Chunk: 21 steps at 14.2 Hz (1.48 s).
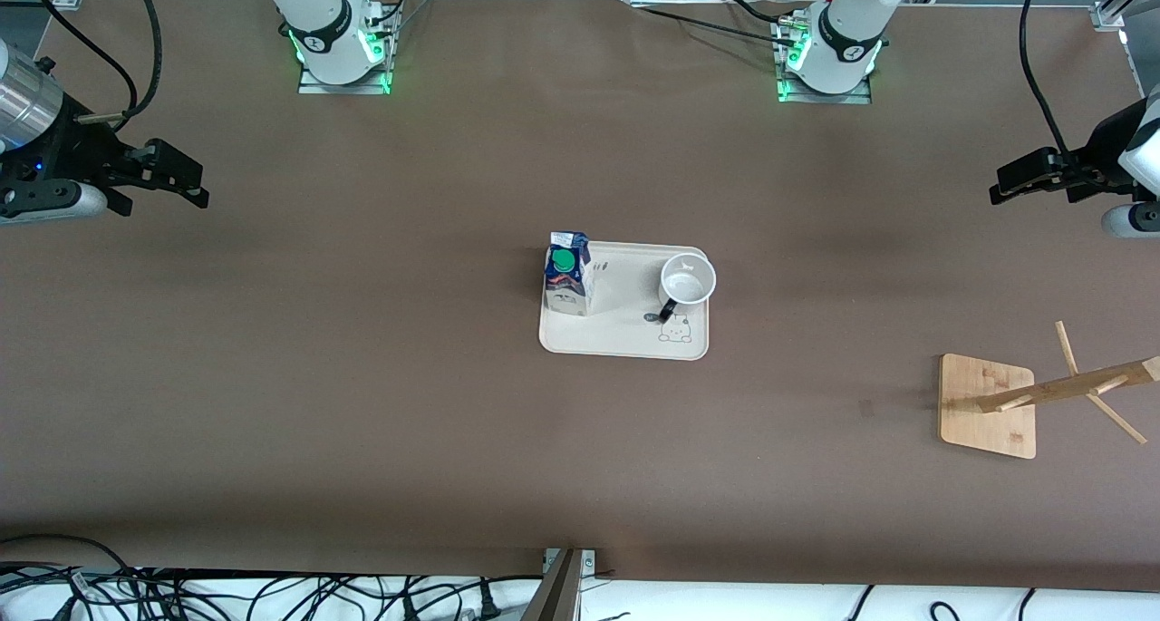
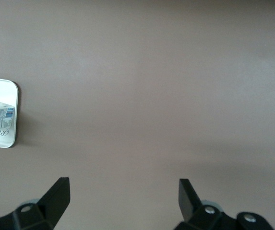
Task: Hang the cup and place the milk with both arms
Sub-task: 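Move the left gripper toward the white mug on the tray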
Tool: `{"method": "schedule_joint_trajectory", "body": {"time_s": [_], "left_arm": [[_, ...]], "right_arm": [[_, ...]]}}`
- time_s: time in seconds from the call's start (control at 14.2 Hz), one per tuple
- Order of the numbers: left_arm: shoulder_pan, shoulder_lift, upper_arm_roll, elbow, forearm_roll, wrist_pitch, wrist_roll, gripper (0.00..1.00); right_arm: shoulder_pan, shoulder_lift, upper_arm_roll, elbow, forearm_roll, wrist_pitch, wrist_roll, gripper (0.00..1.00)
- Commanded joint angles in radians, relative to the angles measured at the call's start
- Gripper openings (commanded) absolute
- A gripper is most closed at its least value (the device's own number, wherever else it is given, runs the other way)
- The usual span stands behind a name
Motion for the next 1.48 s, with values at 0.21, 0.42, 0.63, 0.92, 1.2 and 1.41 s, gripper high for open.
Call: {"method": "schedule_joint_trajectory", "body": {"time_s": [0.21,0.42,0.63,0.92,1.2,1.41], "left_arm": [[0.011,0.0,-0.003,0.004,-0.018,0.007,0.006,1.0],[-0.004,0.015,-0.012,0.002,0.032,0.029,0.003,1.0],[-0.015,0.032,-0.057,0.002,0.095,0.032,0.006,1.0],[-0.013,0.051,-0.057,0.007,0.083,0.033,0.006,1.0],[-0.05,0.098,-0.062,0.021,0.075,0.035,-0.003,1.0],[-0.062,0.144,-0.062,0.024,-0.018,0.04,-0.025,1.0]], "right_arm": [[-0.007,0.002,0.009,0.016,-0.01,-0.011,0.017,1.0],[-0.007,0.002,0.009,0.016,-0.013,-0.007,0.017,1.0],[-0.007,0.002,0.009,0.016,-0.015,-0.005,0.017,1.0],[-0.007,0.002,0.011,0.016,-0.015,-0.005,0.017,1.0],[-0.007,0.004,0.009,0.016,-0.015,-0.005,0.015,1.0],[-0.007,0.004,0.009,0.016,-0.017,-0.002,0.015,1.0]]}}
